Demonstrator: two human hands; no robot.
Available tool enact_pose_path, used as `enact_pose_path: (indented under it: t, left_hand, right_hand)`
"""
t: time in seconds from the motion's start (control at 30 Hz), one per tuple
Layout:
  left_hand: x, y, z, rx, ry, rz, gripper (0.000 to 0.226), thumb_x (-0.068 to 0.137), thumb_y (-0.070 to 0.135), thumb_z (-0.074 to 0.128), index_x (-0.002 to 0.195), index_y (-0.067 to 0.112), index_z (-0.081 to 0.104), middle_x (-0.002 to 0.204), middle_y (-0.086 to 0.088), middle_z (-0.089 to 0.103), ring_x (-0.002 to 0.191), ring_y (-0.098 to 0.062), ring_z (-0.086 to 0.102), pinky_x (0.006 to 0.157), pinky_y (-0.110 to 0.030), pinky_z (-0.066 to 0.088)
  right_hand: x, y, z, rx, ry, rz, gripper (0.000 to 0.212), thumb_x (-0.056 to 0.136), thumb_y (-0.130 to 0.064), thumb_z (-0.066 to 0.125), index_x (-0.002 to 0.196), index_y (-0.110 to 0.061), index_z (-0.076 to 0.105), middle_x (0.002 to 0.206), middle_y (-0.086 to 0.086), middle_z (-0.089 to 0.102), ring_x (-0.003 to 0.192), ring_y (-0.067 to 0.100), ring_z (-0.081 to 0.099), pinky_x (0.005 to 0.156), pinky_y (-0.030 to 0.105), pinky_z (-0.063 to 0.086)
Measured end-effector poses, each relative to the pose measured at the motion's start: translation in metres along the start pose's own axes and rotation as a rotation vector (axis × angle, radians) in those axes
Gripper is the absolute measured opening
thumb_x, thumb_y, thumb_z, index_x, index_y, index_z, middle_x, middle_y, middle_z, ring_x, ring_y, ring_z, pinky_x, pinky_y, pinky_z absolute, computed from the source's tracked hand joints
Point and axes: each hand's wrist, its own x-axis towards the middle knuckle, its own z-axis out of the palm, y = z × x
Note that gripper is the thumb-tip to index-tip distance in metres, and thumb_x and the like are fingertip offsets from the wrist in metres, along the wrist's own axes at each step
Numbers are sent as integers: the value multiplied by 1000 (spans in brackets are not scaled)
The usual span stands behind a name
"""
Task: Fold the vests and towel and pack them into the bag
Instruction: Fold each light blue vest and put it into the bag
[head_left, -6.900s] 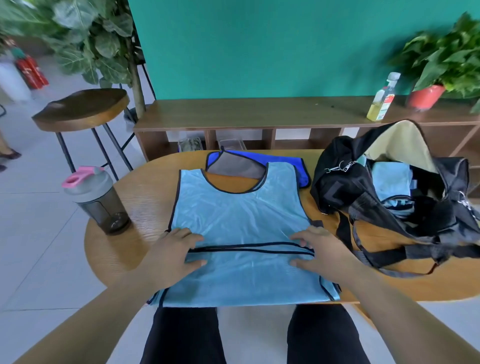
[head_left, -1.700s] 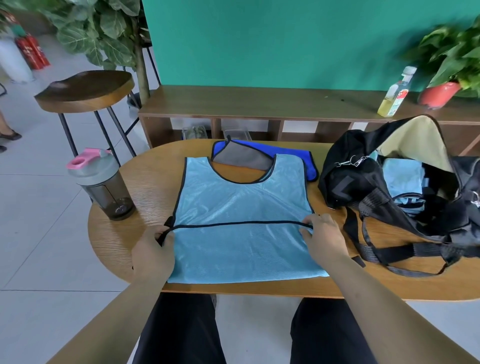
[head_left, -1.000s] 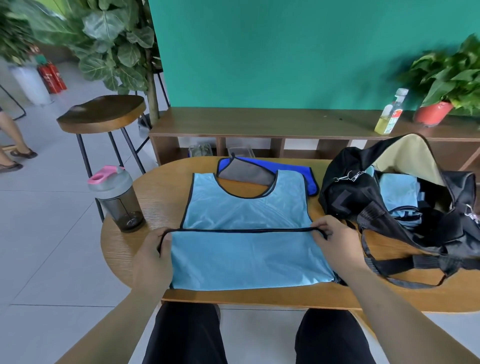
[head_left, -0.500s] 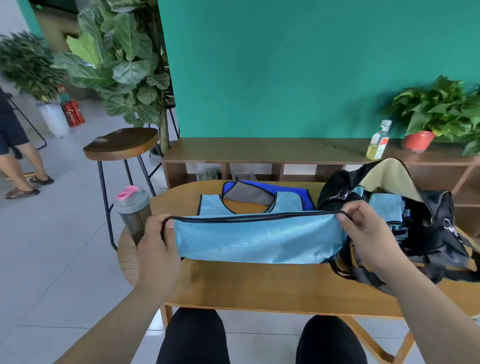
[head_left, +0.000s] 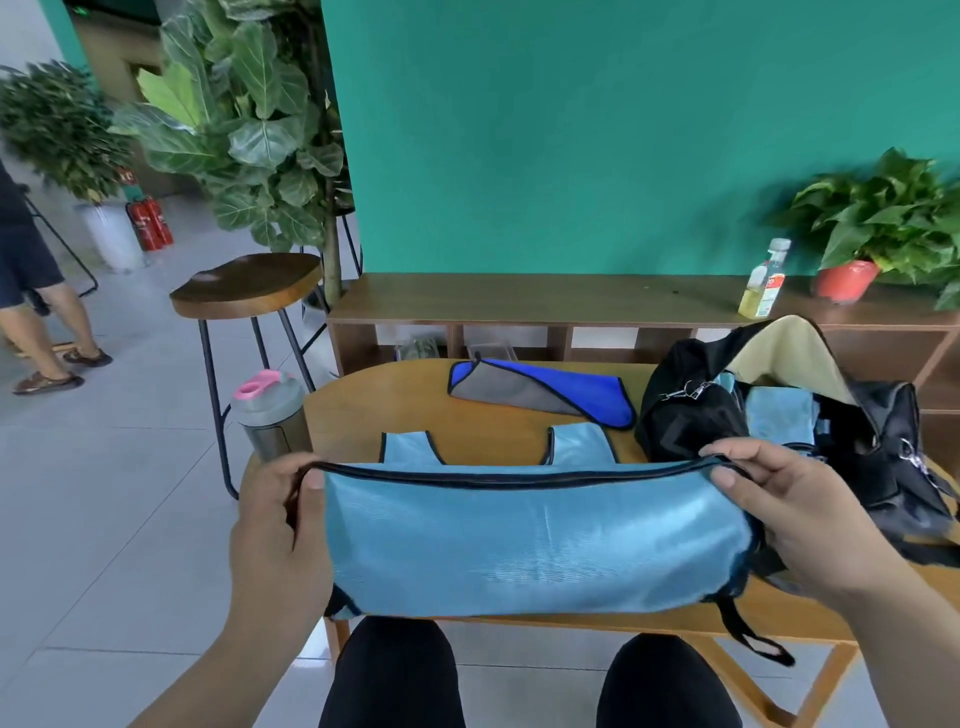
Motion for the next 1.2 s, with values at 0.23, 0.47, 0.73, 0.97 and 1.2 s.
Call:
enact_pose_path:
  t: [0.23, 0.47, 0.73, 0.97, 1.2]
  left_hand:
    - [58, -32, 35, 143, 5, -67, 21, 105, 44, 45, 117, 36, 60, 107, 17, 65, 103, -15, 61, 86, -37, 50]
    - [90, -99, 113, 255, -285, -357, 23, 106, 18, 55, 128, 20, 53, 82, 1, 63, 69, -14, 58, 59, -32, 43]
    - [64, -145, 139, 410, -345, -245, 24, 102, 7, 56, 114, 21, 72, 114, -1, 62, 65, -6, 57, 58, -14, 37]
    - [84, -123, 138, 337, -200, -97, 35, 101, -2, 50, 113, 25, 71, 109, 3, 60, 56, -11, 53, 55, -26, 37]
    - [105, -144, 175, 503, -382, -285, 47, 94, -8, 51, 127, 21, 68, 129, -8, 56, 72, -16, 55, 63, -33, 46]
  right_hand:
    - [78, 21, 30, 41, 19, 83, 22, 105, -13, 61, 121, -20, 74, 116, 6, 78, 105, 20, 73, 95, 40, 59]
    - [166, 118, 67, -534, 104, 220, 21, 101, -18, 66, 114, -35, 70, 103, 5, 75, 89, 21, 69, 70, 32, 52]
    - [158, 173, 82, -863, 168, 167, 30, 103, -9, 51, 101, -34, 68, 114, 0, 67, 89, 19, 62, 73, 32, 47]
    - [171, 151, 86, -1004, 210, 133, 56, 90, 10, 48, 130, -25, 67, 131, -2, 49, 82, 22, 57, 67, 32, 45]
    - [196, 167, 104, -1134, 127, 261, 72, 84, 11, 49, 147, -24, 53, 134, 1, 39, 120, 27, 48, 91, 44, 54]
